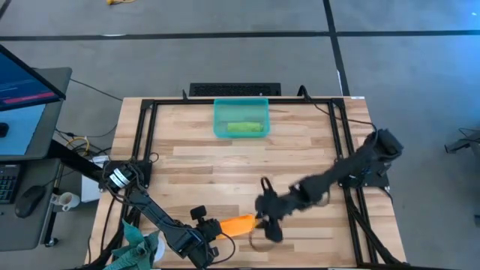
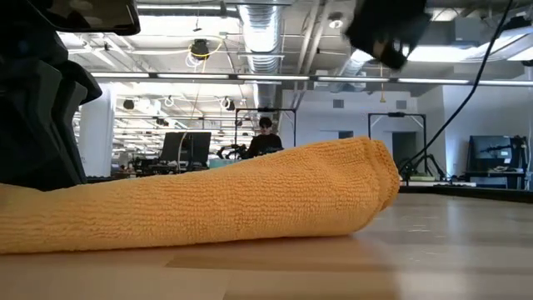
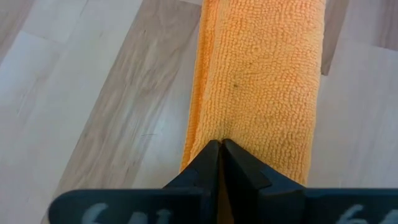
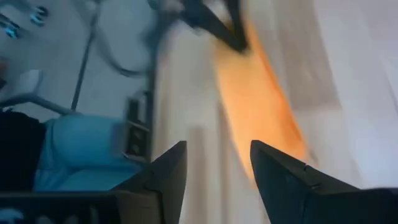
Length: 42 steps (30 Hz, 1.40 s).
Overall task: Roll microfiber towels into tight, uniform cylinder then place into a basket
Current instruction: Roll the orange towel
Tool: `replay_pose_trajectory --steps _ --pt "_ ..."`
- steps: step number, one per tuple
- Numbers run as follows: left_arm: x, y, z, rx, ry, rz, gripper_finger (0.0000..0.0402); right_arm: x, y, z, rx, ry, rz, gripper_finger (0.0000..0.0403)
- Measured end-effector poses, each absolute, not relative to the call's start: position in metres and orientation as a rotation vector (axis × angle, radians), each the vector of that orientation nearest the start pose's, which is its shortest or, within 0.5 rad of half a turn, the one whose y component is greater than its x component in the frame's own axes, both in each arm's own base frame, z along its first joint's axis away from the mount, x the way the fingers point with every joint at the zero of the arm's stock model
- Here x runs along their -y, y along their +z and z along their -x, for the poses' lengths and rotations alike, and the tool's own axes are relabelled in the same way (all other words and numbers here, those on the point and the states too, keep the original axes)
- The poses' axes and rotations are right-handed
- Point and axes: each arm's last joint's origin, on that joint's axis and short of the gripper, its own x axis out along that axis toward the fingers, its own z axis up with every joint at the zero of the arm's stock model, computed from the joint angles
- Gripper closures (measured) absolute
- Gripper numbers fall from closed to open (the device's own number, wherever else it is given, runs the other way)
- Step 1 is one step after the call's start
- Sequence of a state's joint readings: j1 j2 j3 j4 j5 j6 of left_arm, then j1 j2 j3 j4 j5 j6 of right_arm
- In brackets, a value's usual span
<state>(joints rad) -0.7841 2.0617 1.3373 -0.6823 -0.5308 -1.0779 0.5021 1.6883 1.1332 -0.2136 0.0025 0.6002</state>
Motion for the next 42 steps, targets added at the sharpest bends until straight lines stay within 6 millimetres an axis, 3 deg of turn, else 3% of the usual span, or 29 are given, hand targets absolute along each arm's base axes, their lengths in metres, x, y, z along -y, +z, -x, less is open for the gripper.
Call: replay_pose_trajectory --steps 4,7,10,17,23,27,42 --pt "0.260 0.127 -0.282 -1.029 0.381 0.105 0.0387 -0.204 0.214 -0.316 -0.723 0.296 -0.240 0.0209" --pt "0.260 0.127 -0.282 -1.028 0.383 0.110 0.0387 -0.215 0.198 -0.321 -0.710 0.322 -0.215 0.0224" --pt "0.260 0.127 -0.282 -1.029 0.384 0.110 0.0387 -0.213 0.182 -0.329 -0.742 0.321 -0.239 0.0261" --pt "0.260 0.127 -0.282 -1.029 0.384 0.110 0.0387 -0.195 0.155 -0.351 -0.809 0.315 -0.379 0.0391" --pt "0.260 0.127 -0.282 -1.029 0.384 0.109 0.0387 -0.184 0.135 -0.358 -0.906 0.263 -0.491 0.0375" --pt "0.260 0.127 -0.282 -1.030 0.384 0.109 0.0387 -0.178 0.122 -0.362 -0.944 0.196 -0.548 0.0391" --pt "0.257 0.127 -0.284 -1.019 0.390 0.087 0.0377 -0.166 0.115 -0.358 -1.039 0.055 -0.601 0.0398"
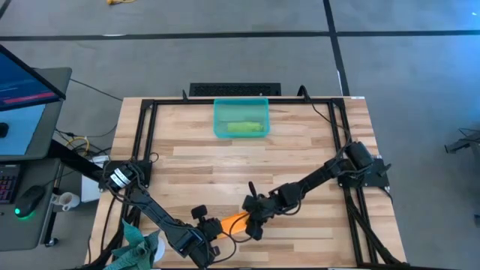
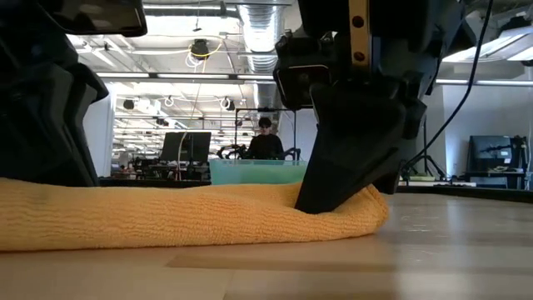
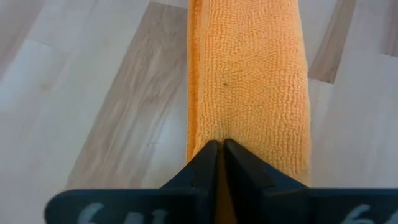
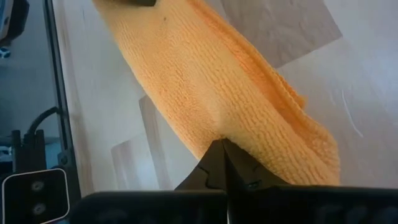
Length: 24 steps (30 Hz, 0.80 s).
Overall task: Roll microfiber towels into tight, uniform cylinder then place into a basket
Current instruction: Roll the orange towel
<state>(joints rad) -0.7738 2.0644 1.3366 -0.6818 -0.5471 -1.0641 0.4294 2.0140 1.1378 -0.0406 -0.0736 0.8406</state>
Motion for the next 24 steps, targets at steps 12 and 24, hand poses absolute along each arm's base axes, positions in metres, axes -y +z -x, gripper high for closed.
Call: replay_pose_trajectory --steps 12,24 --pt "0.249 0.131 -0.292 -1.040 0.364 -0.033 0.0288 -0.165 0.114 -0.357 -1.022 0.020 -0.554 0.0392" --pt "0.291 0.181 -0.289 -0.640 0.422 -0.188 0.0288 -0.165 0.114 -0.358 -1.012 0.028 -0.550 0.0390"
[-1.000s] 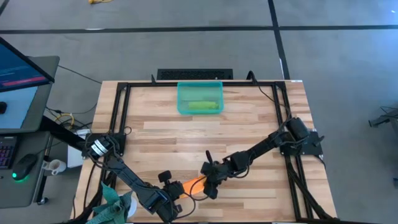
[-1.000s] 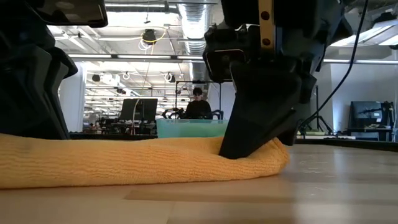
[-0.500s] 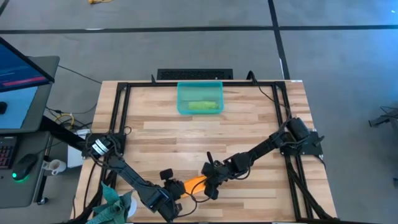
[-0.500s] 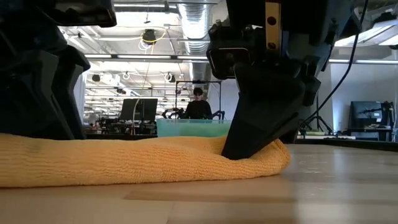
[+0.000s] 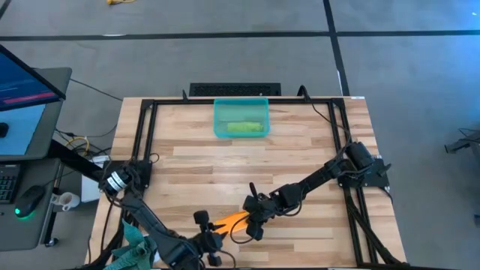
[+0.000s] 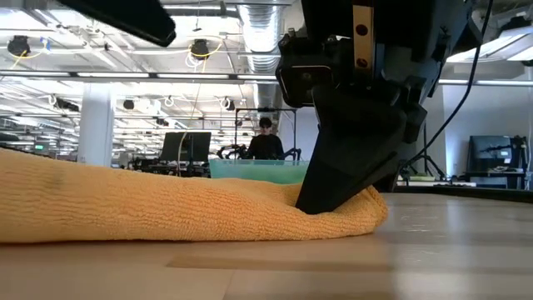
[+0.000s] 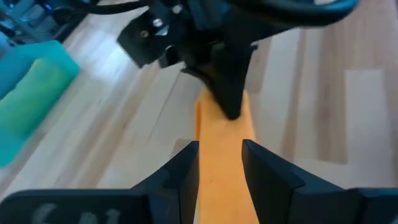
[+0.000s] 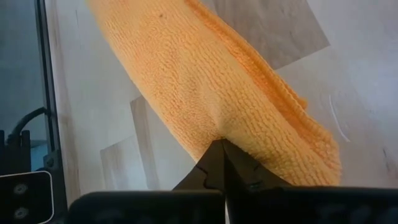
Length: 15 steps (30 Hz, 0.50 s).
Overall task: Roll microfiber towels into tight, uniform cylinder then place into a basket
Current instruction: Roll the orange towel
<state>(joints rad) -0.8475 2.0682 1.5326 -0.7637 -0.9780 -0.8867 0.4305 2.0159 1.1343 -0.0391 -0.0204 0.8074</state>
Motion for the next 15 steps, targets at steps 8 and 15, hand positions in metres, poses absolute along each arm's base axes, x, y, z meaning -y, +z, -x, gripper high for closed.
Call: replay_pose_trajectory --steps 8,15 --pt "0.293 0.138 -0.297 -0.707 0.456 -0.197 0.0288 -0.165 0.114 -0.358 -1.009 0.033 -0.549 0.0395" --pt "0.295 0.117 -0.290 -0.772 0.494 -0.155 0.0288 -0.165 0.114 -0.358 -1.008 0.033 -0.549 0.0392"
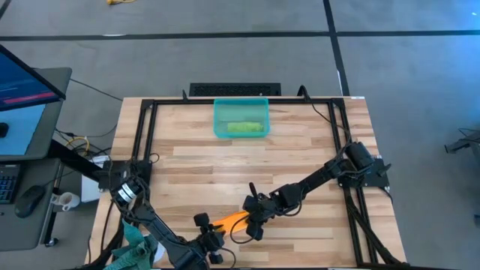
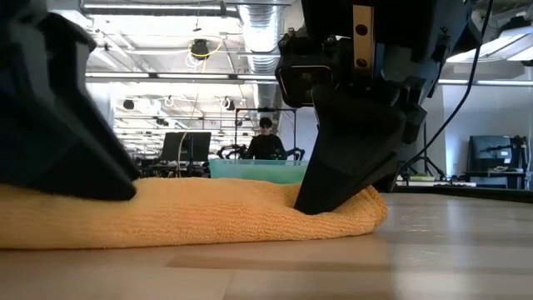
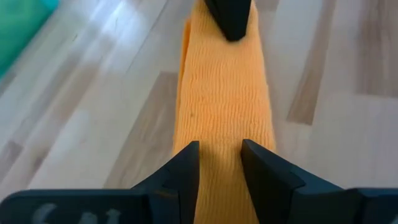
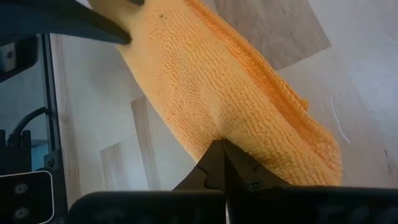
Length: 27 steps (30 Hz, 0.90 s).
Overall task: Roll microfiber towels into tight, uniform cylinder then place into a basket
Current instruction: Roll the orange towel
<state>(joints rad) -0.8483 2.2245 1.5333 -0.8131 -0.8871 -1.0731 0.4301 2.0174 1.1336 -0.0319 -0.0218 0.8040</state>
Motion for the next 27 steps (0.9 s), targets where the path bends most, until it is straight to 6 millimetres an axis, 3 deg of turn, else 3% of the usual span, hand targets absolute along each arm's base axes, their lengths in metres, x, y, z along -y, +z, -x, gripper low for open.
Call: replay_pose_trajectory --steps 11,18,27 --pt "0.286 0.093 -0.278 -0.825 0.549 -0.066 0.0288 -0.165 0.114 -0.359 -1.003 0.037 -0.553 0.0393" --pt "0.286 0.091 -0.275 -0.865 0.545 -0.031 0.0288 -0.166 0.114 -0.360 -0.998 0.034 -0.569 0.0388" --pt "0.285 0.090 -0.277 -0.872 0.542 -0.043 0.0288 -0.167 0.114 -0.360 -1.013 0.056 -0.602 0.0316"
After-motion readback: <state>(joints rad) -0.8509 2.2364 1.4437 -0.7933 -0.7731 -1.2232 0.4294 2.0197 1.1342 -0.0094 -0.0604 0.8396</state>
